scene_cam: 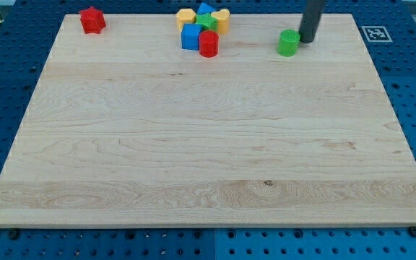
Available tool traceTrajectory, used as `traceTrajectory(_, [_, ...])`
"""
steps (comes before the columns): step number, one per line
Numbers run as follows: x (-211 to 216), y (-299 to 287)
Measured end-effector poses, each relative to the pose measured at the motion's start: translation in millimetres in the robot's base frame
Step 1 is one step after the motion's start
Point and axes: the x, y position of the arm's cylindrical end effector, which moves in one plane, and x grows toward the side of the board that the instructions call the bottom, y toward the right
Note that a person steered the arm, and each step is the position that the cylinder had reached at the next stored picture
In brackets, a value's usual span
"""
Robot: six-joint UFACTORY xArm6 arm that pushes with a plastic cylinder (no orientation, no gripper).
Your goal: Move the green circle top right side of the red circle
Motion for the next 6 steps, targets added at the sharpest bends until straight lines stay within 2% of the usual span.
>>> traceTrajectory(1, [17.3,1.6])
traceTrajectory(5, [14.7,-113.8])
traceTrajectory(6, [34.0,-107.0])
